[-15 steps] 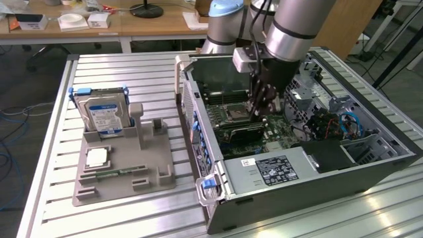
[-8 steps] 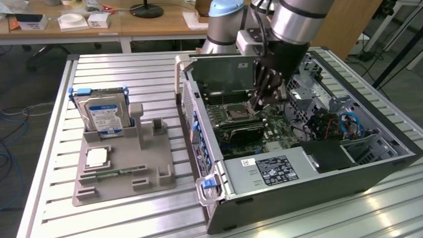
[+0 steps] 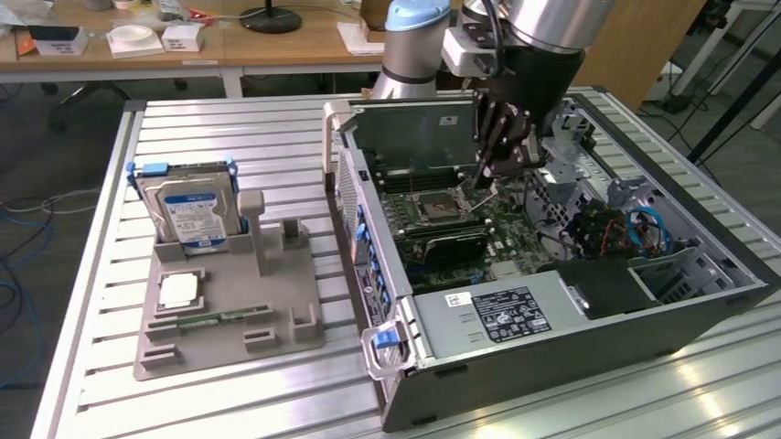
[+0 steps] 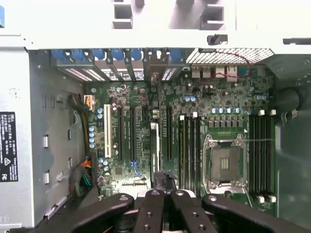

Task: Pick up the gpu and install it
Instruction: 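Press down on the gpu until it lock into place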

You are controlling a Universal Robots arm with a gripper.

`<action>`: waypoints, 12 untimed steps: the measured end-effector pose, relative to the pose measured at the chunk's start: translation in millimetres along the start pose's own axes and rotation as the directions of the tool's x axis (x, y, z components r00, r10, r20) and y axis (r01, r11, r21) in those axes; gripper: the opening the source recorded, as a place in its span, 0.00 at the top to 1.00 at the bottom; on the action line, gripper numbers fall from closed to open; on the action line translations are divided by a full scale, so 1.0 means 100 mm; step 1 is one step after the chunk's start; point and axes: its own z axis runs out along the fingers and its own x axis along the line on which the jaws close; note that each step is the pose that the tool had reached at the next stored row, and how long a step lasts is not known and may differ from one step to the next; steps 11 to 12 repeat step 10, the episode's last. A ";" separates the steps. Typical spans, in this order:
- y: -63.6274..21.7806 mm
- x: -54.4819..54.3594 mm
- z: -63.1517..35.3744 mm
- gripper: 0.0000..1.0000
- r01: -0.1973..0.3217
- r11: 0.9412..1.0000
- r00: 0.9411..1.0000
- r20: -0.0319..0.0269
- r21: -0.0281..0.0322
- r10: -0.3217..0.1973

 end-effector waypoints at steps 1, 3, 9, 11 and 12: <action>0.000 0.00 -0.001 0.89 0.000 1.000 1.000 0.000 0.000 0.000; 0.000 0.00 -0.001 0.89 0.000 1.000 1.000 0.000 0.000 0.000; 0.000 0.00 -0.001 0.89 0.000 1.000 1.000 0.000 -0.001 0.000; 0.000 0.00 -0.001 0.89 0.000 1.000 1.000 0.000 -0.001 0.000; 0.000 0.00 -0.001 0.89 0.000 1.000 1.000 0.000 -0.001 0.000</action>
